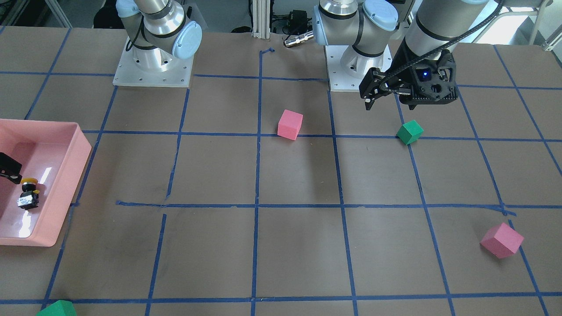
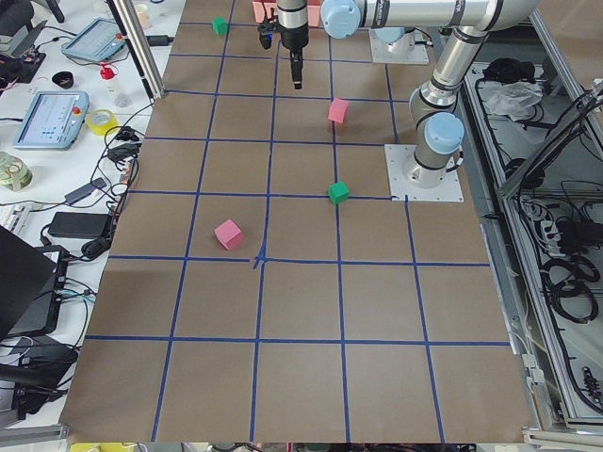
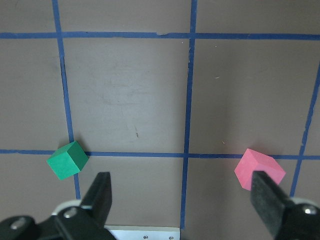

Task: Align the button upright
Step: 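Move the right gripper over the pink bin toward the yellow-capped button, then lower the right gripper into the bin and grasp the button's black body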

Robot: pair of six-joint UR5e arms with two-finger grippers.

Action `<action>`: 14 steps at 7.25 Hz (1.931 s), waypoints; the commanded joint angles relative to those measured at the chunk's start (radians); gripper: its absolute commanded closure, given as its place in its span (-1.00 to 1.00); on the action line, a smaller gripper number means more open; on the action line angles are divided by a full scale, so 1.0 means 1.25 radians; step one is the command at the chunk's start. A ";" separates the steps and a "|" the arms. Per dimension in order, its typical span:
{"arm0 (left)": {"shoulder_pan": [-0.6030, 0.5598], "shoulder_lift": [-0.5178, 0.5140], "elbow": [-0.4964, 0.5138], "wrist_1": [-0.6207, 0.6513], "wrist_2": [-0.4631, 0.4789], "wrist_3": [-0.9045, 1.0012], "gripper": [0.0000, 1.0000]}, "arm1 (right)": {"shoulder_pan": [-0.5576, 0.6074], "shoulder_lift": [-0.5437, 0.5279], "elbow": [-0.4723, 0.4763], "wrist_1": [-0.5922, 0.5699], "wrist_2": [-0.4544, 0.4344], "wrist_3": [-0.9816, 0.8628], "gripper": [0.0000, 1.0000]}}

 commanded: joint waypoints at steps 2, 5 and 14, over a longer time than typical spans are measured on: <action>0.008 0.001 -0.013 0.000 0.003 0.000 -1.00 | -0.012 0.024 0.041 -0.075 0.003 -0.020 -1.00; 0.008 0.002 -0.018 0.013 -0.001 -0.011 -1.00 | -0.012 0.028 0.062 -0.075 0.024 -0.022 -1.00; 0.012 0.002 -0.019 0.013 0.002 -0.007 -1.00 | -0.012 0.079 0.053 -0.072 0.022 -0.157 -1.00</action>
